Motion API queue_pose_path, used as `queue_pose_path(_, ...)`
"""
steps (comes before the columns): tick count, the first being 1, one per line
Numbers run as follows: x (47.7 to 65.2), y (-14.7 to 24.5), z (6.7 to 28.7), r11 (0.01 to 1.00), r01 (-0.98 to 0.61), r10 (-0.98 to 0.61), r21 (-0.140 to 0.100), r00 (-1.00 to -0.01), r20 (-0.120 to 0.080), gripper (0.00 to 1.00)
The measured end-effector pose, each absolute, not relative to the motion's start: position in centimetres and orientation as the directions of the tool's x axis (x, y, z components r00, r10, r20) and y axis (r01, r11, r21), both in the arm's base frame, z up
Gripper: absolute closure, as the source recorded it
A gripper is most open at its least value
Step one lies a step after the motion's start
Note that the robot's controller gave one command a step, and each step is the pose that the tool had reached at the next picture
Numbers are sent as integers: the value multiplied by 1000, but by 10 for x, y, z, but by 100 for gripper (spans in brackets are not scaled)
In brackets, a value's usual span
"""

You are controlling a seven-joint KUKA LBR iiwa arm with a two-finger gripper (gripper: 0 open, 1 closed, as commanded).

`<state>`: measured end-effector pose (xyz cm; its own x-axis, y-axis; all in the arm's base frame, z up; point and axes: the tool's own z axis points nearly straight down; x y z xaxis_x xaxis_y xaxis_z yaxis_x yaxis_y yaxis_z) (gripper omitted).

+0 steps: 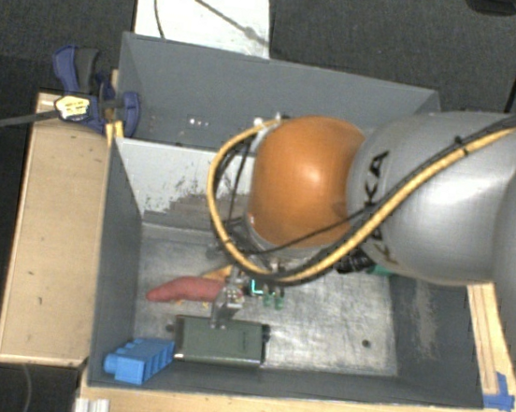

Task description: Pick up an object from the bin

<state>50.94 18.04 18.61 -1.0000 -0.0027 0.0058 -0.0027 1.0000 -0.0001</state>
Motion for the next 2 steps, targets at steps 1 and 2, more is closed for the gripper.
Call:
queue_pose_path(1, 512, 179, 190, 1000, 2, 2, 1, -1000, -2, 0)
queue_pose_path(2, 533, 180, 135, 1000, 18, 18, 4, -1000, -9, 0)
